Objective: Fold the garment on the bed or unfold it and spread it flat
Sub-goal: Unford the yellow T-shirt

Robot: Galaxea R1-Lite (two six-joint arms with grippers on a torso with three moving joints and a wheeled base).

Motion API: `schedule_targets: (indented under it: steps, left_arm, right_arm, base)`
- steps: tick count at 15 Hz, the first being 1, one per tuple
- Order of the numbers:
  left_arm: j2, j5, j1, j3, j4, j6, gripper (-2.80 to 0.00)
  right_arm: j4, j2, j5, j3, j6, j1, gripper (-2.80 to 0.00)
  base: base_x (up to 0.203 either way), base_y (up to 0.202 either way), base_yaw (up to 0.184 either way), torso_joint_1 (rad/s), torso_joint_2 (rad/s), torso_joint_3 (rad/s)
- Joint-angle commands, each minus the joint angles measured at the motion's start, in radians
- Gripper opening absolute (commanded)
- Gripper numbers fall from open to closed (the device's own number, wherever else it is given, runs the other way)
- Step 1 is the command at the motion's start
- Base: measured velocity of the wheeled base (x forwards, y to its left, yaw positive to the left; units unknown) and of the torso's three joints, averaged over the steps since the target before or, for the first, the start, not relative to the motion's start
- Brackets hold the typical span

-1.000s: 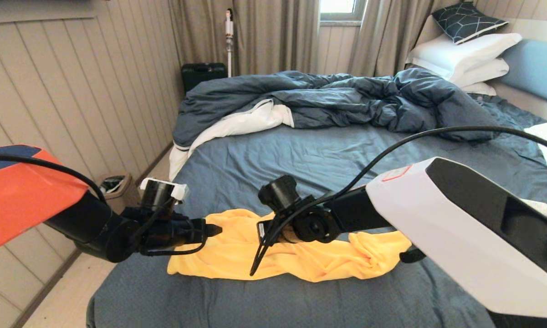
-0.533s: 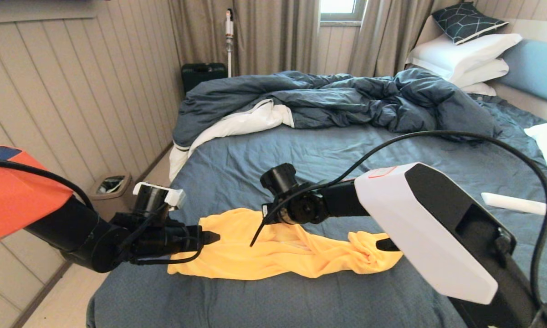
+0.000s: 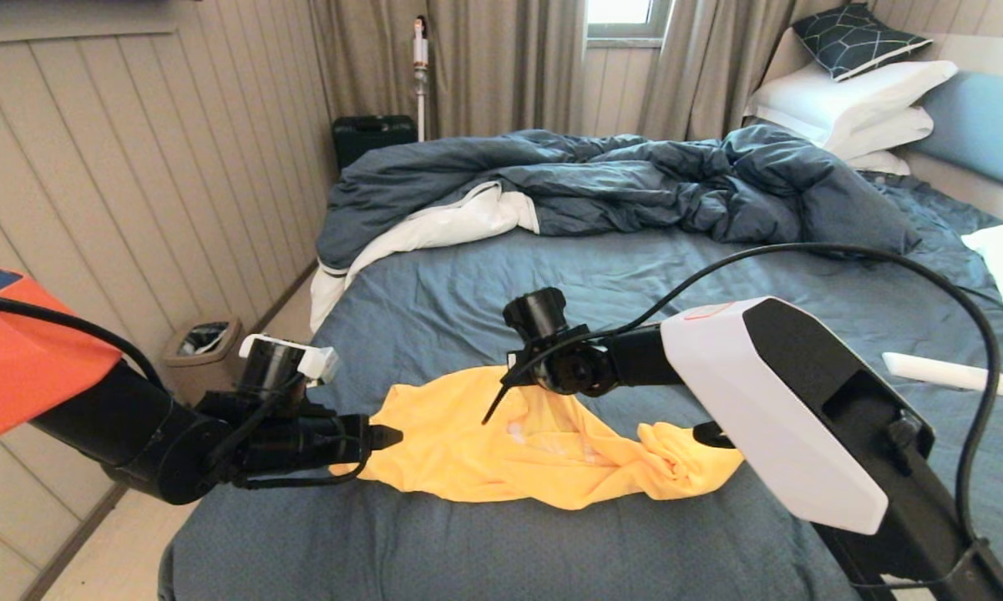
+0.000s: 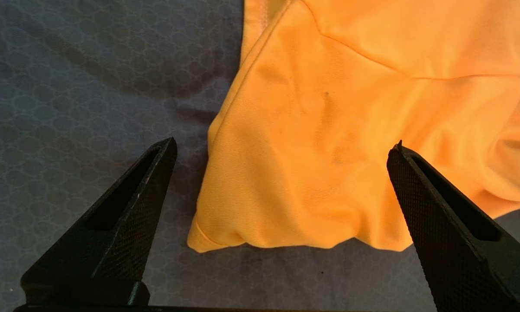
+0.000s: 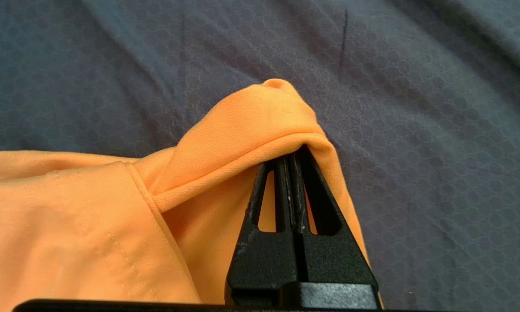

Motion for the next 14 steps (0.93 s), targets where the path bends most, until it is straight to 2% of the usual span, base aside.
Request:
schedule_targets:
  steps: [1,7,8,11,14]
  left_arm:
    - [0.0,0.0,0.0,-0.001,-0.003,-0.002,0.0]
    - [-0.025,0.001,0.002,-0.002,-0.021,-0.005,0.0]
    - [-0.027,0.001,0.002,-0.004,-0.021,-0.004,0.0]
    - [-0.041,0.002,0.002,-0.006,-0.018,-0.005,0.0]
    - [-0.06,0.004,0.002,-0.032,-0.007,-0.004,0.0]
  right_arm:
    - [-0.002,-0.006,-0.002,0.0,0.001,-0.002,-2.8]
    - [0.006,-0.033,0.021,0.013,-0.015,-0.019,-2.8]
    - [0.008,-0.038,0.042,0.019,-0.016,-0.02,0.0]
    - [0.01,-0.051,0.055,0.029,-0.015,-0.019,0.0]
    - [0.008,-0.142,0.072,0.079,0.014,-0.016,0.0]
  base:
    - [0.0,0.0,0.0,0.0,0.0,0.0]
    - [0.0,0.0,0.0,0.0,0.0,0.0]
    - [0.0,0.0,0.0,0.0,0.0,0.0]
    - [0.0,0.0,0.0,0.0,0.0,0.0]
    - [0.0,0.0,0.0,0.0,0.0,0.0]
